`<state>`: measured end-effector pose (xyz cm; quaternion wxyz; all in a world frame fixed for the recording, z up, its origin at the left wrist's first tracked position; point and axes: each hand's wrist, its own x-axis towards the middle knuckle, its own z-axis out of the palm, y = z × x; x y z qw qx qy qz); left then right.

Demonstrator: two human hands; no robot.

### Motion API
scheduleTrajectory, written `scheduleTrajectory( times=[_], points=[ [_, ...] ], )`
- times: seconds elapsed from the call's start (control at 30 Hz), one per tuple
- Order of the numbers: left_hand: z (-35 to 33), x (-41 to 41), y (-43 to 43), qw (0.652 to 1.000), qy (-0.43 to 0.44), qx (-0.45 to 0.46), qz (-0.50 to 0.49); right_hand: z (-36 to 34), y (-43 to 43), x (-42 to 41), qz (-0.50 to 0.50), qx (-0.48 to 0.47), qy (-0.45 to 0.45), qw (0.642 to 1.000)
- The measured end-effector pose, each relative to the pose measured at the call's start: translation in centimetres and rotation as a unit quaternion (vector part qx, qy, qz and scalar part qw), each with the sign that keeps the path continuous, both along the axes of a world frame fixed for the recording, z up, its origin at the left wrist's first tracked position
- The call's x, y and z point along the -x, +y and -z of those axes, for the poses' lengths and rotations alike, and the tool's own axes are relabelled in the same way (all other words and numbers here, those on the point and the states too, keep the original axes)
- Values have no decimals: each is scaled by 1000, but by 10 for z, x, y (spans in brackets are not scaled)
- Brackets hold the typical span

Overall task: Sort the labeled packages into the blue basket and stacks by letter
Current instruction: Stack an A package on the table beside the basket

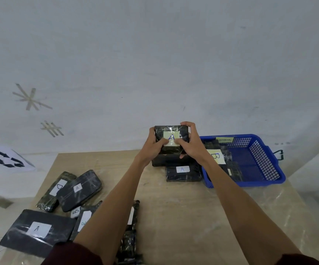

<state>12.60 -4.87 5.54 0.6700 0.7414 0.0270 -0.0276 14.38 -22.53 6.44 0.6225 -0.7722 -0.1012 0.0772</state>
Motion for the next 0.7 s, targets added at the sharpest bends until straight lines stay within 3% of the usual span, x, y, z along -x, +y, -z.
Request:
scheduleTrajectory(
  times=[0.23, 0.5, 0.7],
  points=[
    [0, -2, 13, 998, -32, -39, 28, 4, 9, -4, 12, 35, 32, 999],
    [10, 0, 14, 987, -87, -136, 22, 4, 24, -1, 55, -32, 224, 973],
    [14, 8, 7, 986, -94, -136, 24, 13, 34, 2, 120, -85, 166, 975]
  ],
)
